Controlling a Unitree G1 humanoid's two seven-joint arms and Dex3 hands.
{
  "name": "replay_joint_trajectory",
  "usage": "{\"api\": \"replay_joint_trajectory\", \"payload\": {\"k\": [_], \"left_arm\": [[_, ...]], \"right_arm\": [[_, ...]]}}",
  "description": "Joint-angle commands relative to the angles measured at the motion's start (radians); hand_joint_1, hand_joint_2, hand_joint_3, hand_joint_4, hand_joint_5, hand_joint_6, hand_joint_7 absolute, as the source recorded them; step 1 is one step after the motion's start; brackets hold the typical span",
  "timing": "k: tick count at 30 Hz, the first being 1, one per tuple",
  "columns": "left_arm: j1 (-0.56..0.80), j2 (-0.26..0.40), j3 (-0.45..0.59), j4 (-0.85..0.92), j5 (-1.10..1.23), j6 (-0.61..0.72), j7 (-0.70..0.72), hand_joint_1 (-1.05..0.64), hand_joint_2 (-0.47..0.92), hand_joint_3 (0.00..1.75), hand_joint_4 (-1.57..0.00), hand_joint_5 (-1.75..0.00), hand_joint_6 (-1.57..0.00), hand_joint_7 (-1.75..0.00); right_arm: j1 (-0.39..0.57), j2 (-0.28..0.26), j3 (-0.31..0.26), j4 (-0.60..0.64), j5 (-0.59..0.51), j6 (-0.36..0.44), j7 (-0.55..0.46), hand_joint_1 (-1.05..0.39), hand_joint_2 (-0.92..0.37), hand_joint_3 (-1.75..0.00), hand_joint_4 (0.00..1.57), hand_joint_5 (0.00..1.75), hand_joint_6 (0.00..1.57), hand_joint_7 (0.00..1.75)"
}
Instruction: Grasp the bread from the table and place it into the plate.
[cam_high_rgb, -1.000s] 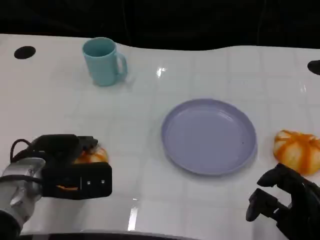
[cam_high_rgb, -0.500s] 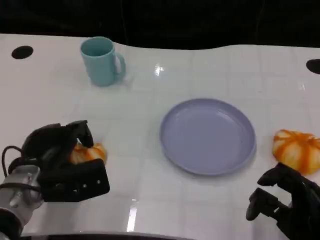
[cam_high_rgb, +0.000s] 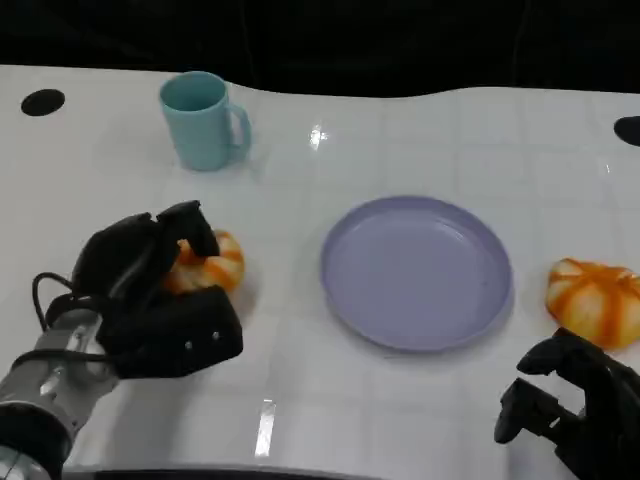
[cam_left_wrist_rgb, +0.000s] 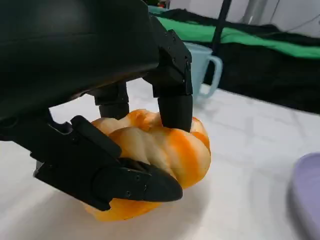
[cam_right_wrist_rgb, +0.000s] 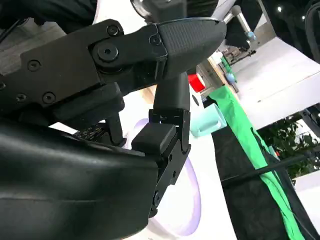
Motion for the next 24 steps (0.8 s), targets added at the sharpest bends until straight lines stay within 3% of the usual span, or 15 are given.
{"api": "replay_joint_trajectory", "payload": {"k": [1,16,24], "left_arm": [[-0.04,-0.029,0.026,-0.023,-0.035,-0.017,0.009,-0.22,0.52,1.16,-0.84,-1.75,-0.66,-1.75],[-0.168,-0.139,-0.024,-0.015,0.023,-0.058,0.064,-0.13,0.46,1.27,-0.9,-1.75,-0.68,-1.75],[-0.247,-0.192,-0.078,0.074,0.058,-0.116,0.082,-0.19,0.39,1.38,-0.93,-1.75,-0.72,-1.75]], "right_arm": [[-0.007,-0.007,-0.013,0.009,0.011,0.0,0.004,-0.53,-0.92,-0.2,0.72,1.56,0.79,1.07],[-0.011,0.001,-0.005,0.016,-0.005,-0.02,0.006,-0.53,-0.92,-0.21,0.71,1.57,0.79,1.08],[-0.014,-0.001,-0.004,0.021,-0.002,-0.024,0.012,-0.53,-0.92,-0.21,0.71,1.57,0.78,1.08]]}}
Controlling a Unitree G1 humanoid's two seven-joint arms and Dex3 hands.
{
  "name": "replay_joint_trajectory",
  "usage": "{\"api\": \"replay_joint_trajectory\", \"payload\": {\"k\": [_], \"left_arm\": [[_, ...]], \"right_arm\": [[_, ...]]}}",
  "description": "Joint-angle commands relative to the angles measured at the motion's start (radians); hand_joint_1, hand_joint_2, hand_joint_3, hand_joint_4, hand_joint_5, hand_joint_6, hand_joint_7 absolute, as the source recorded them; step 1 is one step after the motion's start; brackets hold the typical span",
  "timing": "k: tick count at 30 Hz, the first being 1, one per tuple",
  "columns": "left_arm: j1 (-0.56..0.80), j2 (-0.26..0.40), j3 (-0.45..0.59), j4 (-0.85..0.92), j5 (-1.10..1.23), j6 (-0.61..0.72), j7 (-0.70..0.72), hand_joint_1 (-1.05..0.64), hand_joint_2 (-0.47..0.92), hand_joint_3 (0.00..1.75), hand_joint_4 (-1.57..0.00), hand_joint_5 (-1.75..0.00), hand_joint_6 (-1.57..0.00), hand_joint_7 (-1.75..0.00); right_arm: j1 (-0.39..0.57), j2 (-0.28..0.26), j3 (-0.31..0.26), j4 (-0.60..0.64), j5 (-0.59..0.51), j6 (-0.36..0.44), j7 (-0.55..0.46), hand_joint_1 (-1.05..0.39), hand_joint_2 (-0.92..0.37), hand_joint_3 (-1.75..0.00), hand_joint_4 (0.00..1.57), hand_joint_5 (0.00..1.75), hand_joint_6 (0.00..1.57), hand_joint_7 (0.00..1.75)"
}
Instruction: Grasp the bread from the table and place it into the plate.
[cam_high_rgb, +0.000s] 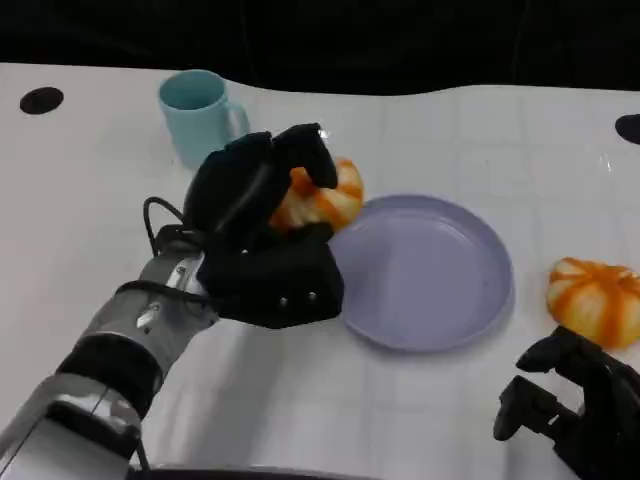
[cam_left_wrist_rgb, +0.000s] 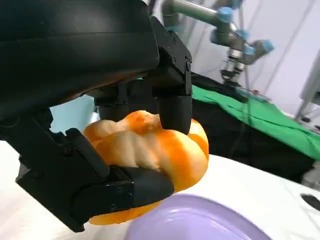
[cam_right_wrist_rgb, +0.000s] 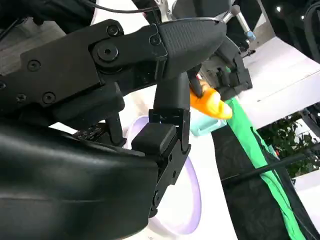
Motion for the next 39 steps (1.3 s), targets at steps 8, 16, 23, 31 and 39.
{"api": "replay_joint_trajectory", "payload": {"k": [8,16,23,31,39], "left_arm": [[-0.101,-0.071,-0.049,0.102,0.019,-0.018,0.01,-0.2,0.45,1.38,-0.97,-1.75,-0.76,-1.75],[-0.148,-0.13,-0.085,0.149,0.025,0.031,-0.04,-0.25,0.49,1.31,-0.93,-1.75,-0.72,-1.75],[-0.185,-0.17,-0.1,0.18,0.03,0.075,-0.09,-0.23,0.56,1.14,-0.93,-1.75,-0.71,-1.75],[-0.19,-0.185,-0.078,0.2,-0.002,0.06,-0.176,-0.2,0.58,1.15,-0.91,-1.75,-0.73,-1.75],[-0.215,-0.17,-0.101,0.205,0.0,0.096,-0.355,-0.44,0.91,0.37,-0.39,-0.84,-0.49,-0.33]], "right_arm": [[0.001,-0.006,-0.003,0.003,-0.002,-0.014,0.009,-0.53,-0.92,-0.21,0.7,1.58,0.78,1.09],[0.005,-0.007,-0.005,-0.002,0.006,-0.009,0.012,-0.52,-0.92,-0.21,0.71,1.56,0.78,1.08],[0.007,-0.003,-0.001,-0.004,-0.001,-0.014,0.007,-0.53,-0.92,-0.21,0.72,1.56,0.78,1.09],[0.016,0.002,0.002,-0.02,0.004,-0.007,-0.004,-0.52,-0.92,-0.21,0.71,1.55,0.77,1.09],[0.014,0.001,0.0,-0.015,0.01,-0.006,0.002,-0.52,-0.92,-0.22,0.71,1.54,0.76,1.09]]}}
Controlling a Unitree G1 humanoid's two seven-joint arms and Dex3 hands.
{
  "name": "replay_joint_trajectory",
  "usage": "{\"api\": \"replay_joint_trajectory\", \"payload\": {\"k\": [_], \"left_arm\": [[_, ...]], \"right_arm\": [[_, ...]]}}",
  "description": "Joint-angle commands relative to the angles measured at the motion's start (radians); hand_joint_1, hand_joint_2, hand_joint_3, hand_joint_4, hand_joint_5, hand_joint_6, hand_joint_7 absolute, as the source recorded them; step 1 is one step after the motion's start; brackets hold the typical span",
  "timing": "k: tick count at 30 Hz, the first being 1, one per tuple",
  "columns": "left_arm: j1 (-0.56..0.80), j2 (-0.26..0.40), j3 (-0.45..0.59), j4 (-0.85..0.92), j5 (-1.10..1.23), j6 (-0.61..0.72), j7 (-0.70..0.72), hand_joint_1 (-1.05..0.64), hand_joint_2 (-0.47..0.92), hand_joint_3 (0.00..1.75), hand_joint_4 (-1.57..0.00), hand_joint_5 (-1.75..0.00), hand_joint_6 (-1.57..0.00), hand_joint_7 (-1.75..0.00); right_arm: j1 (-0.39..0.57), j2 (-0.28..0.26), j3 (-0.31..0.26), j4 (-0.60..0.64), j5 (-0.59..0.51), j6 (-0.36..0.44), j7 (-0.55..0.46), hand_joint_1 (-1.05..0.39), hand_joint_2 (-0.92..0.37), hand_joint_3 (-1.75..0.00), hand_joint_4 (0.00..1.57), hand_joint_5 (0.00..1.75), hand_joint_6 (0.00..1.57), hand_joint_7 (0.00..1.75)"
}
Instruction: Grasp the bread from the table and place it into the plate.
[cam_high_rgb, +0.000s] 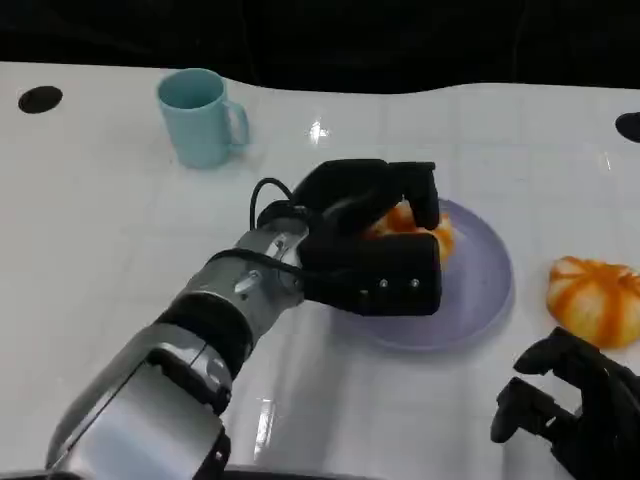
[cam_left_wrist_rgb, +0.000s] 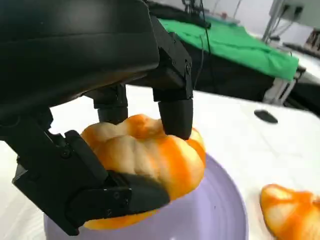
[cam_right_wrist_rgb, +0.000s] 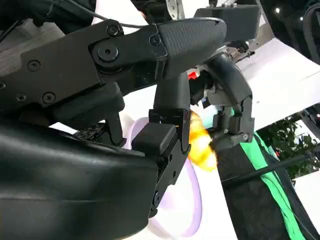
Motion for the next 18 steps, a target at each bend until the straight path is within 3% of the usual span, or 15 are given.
{"api": "replay_joint_trajectory", "payload": {"k": [1,6,9,12,18], "left_arm": [[-0.044,0.018,-0.02,0.007,0.008,0.025,-0.108,-0.47,0.92,0.38,-0.34,-0.75,-0.45,-0.26],[-0.041,0.021,0.0,0.001,-0.021,0.035,-0.194,-0.69,0.92,0.44,-0.04,-0.48,-0.22,-0.09],[-0.051,0.033,-0.027,-0.003,0.01,0.034,-0.231,-0.81,0.92,0.54,0.0,-0.2,-0.13,-0.03],[-0.058,0.042,-0.045,-0.005,0.024,0.032,-0.253,-0.9,0.92,0.59,0.0,-0.07,-0.09,-0.01],[-0.055,0.068,-0.052,-0.022,0.017,0.012,-0.274,-0.96,0.92,0.63,-0.02,-0.06,-0.1,-0.02]], "right_arm": [[0.006,-0.003,-0.008,-0.008,0.01,-0.003,0.002,-0.52,-0.92,-0.22,0.71,1.54,0.76,1.09],[0.007,-0.005,-0.004,-0.012,0.001,-0.006,-0.004,-0.52,-0.92,-0.22,0.72,1.54,0.76,1.1],[0.005,-0.005,-0.007,-0.009,0.007,-0.006,0.001,-0.52,-0.92,-0.22,0.72,1.54,0.77,1.09],[0.004,-0.006,-0.007,-0.008,0.005,-0.01,0.002,-0.52,-0.92,-0.22,0.72,1.55,0.77,1.09],[0.004,-0.006,-0.009,-0.008,0.008,-0.005,0.0,-0.53,-0.92,-0.21,0.72,1.55,0.77,1.1]]}}
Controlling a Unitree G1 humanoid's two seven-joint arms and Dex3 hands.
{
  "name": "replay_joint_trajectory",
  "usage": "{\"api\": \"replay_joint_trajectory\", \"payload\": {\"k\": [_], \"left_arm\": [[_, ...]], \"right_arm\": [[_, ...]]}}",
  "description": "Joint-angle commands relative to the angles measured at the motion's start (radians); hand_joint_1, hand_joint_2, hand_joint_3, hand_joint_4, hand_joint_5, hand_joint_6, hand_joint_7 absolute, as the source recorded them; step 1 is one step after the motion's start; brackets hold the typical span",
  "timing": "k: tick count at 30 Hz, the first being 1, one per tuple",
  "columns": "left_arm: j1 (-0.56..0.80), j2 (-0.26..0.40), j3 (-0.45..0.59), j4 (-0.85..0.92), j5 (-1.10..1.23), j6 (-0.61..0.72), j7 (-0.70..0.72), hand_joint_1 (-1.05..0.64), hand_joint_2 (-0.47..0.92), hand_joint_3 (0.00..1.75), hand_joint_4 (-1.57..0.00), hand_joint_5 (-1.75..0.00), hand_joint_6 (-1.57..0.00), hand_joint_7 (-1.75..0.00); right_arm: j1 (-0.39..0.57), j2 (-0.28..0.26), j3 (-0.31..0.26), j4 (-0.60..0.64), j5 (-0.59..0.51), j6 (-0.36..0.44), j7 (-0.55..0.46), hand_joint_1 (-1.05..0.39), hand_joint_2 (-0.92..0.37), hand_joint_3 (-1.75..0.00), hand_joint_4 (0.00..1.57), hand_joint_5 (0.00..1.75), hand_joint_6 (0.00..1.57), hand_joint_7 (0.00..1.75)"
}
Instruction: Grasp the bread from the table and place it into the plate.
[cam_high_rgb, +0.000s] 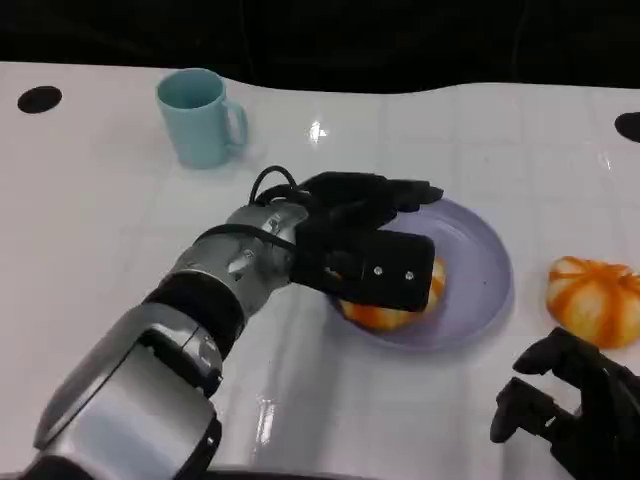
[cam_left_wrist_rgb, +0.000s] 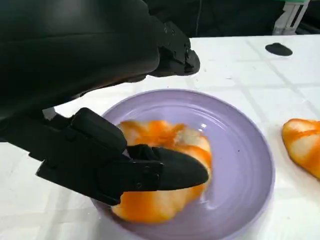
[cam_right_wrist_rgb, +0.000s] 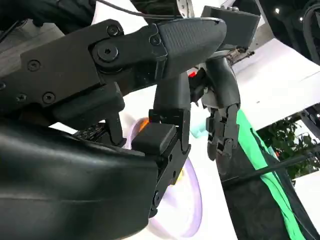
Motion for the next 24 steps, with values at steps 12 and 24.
{"api": "replay_joint_trajectory", "payload": {"k": [12,24], "left_arm": [[0.123,0.136,0.136,-0.169,-0.2,-0.183,-0.15,-0.9,0.92,0.56,-0.11,-0.16,-0.21,-0.07],[0.47,0.063,0.474,-0.379,-0.736,-0.257,-0.375,-0.71,0.92,0.4,-0.51,-0.44,-0.52,-0.16]], "right_arm": [[0.006,-0.006,-0.007,-0.009,-0.004,-0.016,0.0,-0.54,-0.92,-0.2,0.7,1.56,0.76,1.11],[0.011,-0.008,-0.005,-0.017,0.006,-0.008,0.003,-0.52,-0.92,-0.21,0.71,1.57,0.77,1.1]]}}
